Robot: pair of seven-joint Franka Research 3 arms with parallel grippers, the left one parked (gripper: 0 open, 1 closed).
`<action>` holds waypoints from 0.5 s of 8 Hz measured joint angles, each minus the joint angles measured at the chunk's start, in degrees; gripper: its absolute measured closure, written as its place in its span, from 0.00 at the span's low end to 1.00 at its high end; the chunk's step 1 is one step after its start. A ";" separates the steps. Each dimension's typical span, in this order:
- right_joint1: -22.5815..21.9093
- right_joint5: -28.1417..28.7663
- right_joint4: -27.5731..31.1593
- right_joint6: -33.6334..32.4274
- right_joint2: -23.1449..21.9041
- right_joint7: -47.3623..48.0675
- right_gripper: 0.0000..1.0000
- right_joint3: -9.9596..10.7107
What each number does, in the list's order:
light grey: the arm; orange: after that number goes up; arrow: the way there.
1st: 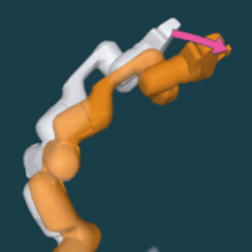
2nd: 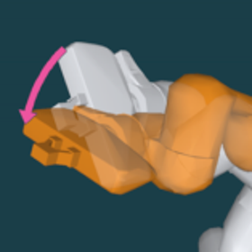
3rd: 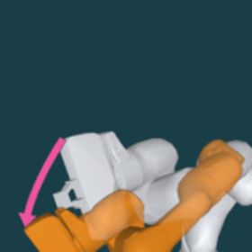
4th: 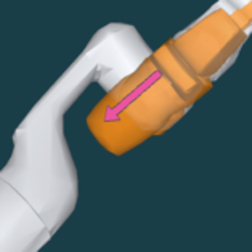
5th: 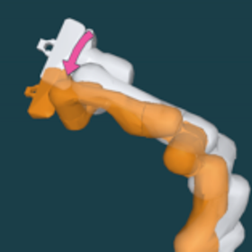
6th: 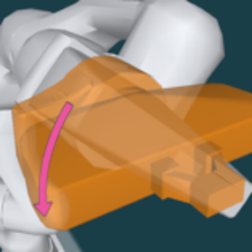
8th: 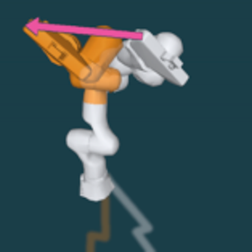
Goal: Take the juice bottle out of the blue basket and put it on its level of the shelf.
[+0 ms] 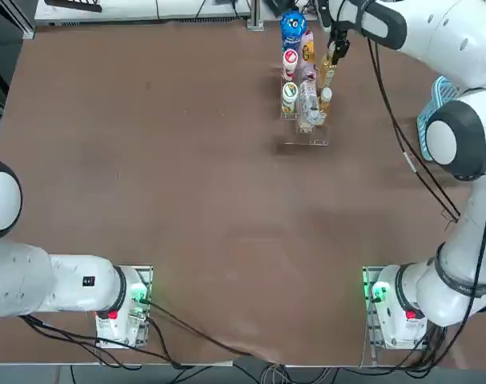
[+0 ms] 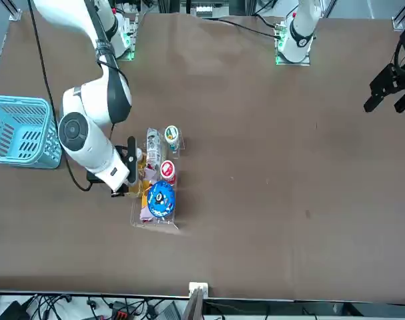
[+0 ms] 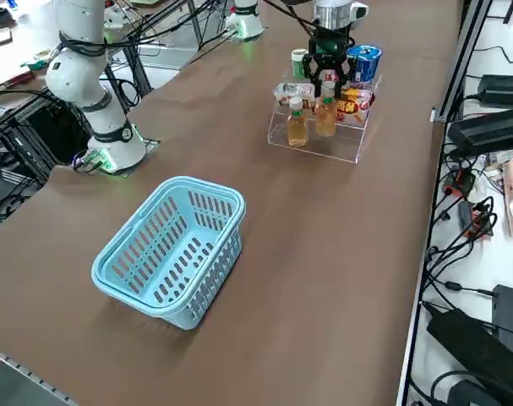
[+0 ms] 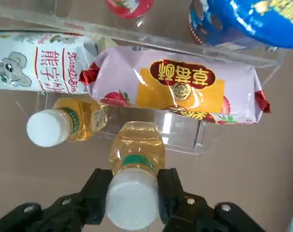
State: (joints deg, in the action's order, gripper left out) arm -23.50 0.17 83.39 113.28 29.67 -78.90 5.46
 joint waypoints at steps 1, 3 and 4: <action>0.00 -0.23 0.00 0.46 0.38 -0.04 0.45 0.00; 0.00 -0.26 0.00 1.95 1.41 -0.06 0.45 0.04; 0.00 -0.26 -0.01 2.39 1.94 -0.06 0.45 0.05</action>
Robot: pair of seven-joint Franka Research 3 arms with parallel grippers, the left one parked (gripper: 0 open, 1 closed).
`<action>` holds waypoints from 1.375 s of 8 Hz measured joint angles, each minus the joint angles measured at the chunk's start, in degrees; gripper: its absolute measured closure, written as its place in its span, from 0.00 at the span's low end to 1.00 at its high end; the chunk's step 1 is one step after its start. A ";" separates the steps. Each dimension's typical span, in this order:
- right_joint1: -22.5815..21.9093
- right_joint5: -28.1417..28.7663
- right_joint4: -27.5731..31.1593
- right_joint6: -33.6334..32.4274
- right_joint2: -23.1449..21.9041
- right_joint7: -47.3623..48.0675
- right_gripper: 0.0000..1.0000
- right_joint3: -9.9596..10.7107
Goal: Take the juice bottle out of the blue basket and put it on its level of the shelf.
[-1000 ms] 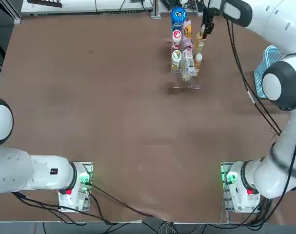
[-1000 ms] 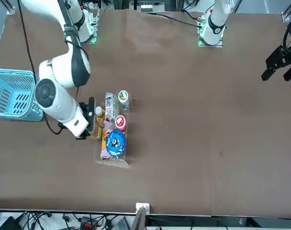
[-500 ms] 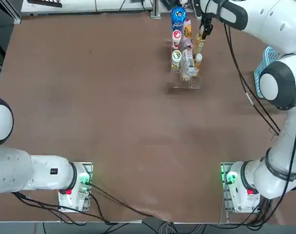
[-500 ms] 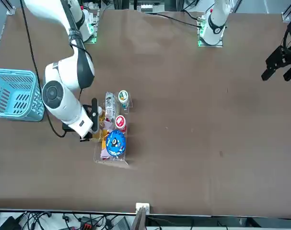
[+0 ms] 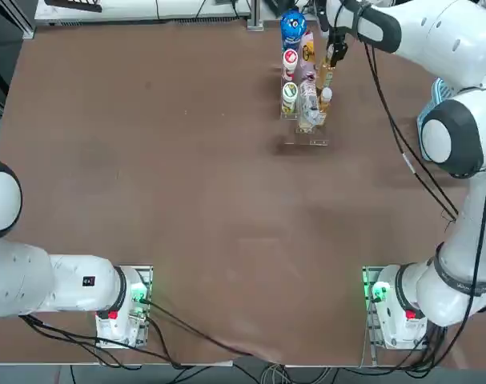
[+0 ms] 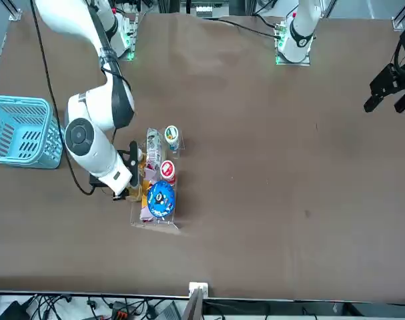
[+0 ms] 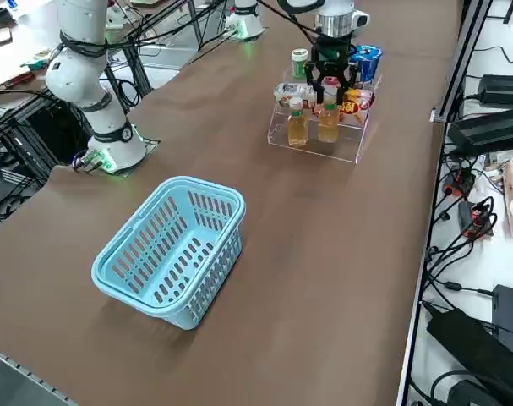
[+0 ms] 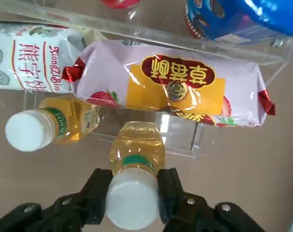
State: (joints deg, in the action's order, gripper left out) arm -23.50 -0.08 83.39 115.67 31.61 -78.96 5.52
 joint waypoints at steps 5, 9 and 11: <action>-0.02 0.00 -0.06 1.26 1.93 0.00 0.45 0.04; -0.52 0.00 -0.23 1.28 1.93 0.03 0.45 0.02; -0.91 0.00 -0.23 1.30 1.93 0.06 0.45 0.02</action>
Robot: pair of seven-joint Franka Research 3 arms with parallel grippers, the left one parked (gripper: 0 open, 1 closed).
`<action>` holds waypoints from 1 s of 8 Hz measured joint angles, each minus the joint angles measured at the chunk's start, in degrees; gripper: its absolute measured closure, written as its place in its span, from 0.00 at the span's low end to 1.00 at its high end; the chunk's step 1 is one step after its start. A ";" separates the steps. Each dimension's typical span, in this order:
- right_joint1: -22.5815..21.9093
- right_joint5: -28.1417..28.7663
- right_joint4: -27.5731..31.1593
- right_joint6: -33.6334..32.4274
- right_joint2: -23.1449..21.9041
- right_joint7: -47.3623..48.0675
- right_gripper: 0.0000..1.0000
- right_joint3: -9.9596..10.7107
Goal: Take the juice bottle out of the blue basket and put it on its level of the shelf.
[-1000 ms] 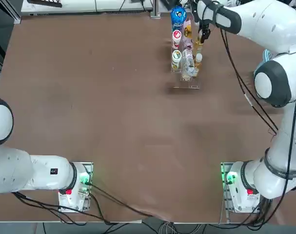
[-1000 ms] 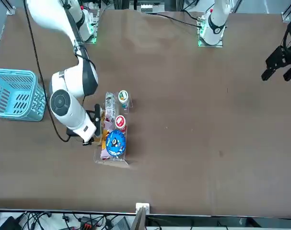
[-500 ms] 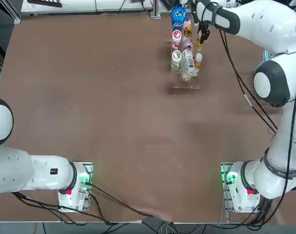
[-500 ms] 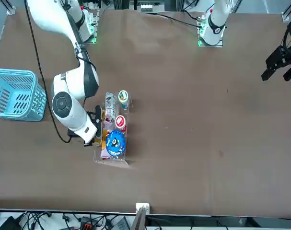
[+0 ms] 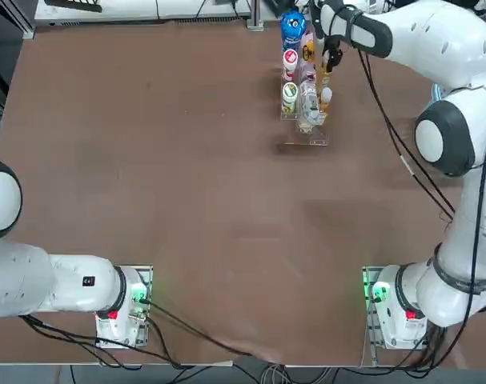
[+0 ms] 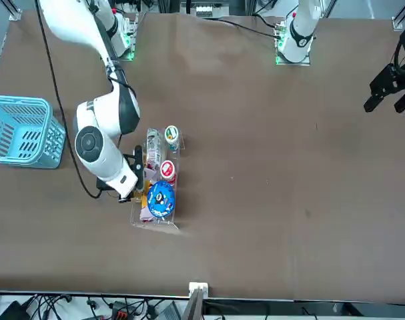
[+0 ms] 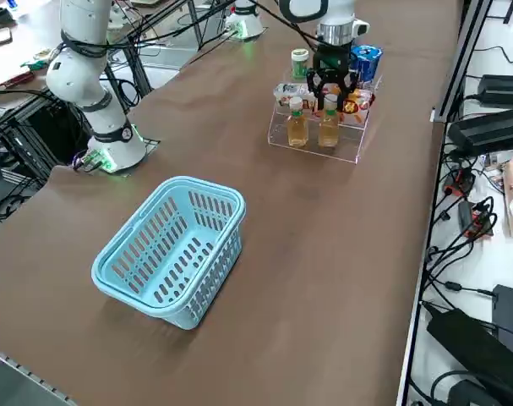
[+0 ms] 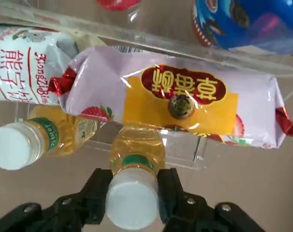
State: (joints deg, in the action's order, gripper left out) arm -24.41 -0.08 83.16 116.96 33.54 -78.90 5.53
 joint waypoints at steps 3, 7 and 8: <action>-0.22 0.00 0.00 0.01 0.11 0.13 0.45 0.00; -0.21 0.00 0.00 0.54 0.97 0.48 0.45 0.01; -0.21 0.00 0.00 0.76 1.34 0.55 0.45 0.06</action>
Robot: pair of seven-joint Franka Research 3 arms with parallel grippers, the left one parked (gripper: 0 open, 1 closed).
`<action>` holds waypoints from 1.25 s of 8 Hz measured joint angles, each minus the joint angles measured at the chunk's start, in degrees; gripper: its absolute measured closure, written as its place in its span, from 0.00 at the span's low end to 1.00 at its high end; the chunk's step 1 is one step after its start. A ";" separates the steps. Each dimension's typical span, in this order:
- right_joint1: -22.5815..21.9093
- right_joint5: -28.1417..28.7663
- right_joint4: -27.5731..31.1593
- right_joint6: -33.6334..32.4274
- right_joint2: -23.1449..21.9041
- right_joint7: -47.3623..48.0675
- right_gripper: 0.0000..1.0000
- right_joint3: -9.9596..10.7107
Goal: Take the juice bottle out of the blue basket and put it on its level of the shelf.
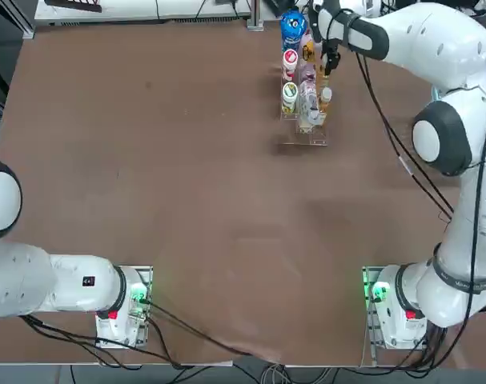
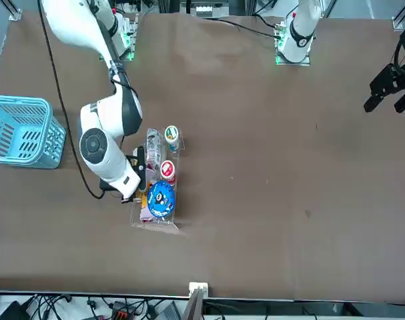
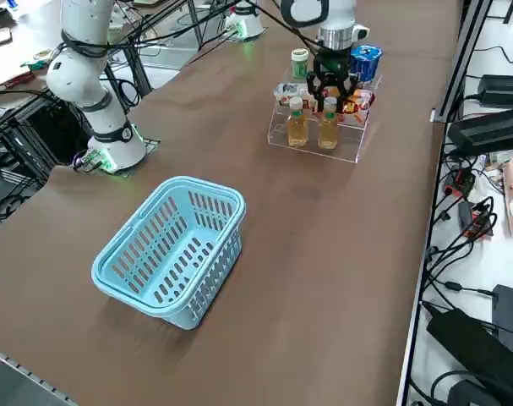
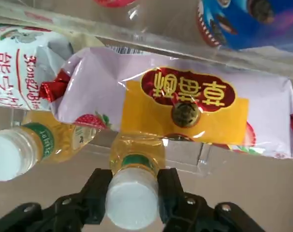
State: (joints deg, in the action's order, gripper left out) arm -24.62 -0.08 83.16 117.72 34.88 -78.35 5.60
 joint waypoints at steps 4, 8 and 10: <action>0.03 0.00 0.00 0.90 0.68 0.18 0.45 0.23; 0.19 0.00 -0.56 1.81 0.86 0.29 0.15 0.64; 0.84 0.00 -2.50 1.74 0.72 0.29 0.00 0.96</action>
State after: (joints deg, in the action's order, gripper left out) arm -23.78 -0.08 80.65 119.46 35.60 -78.06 6.55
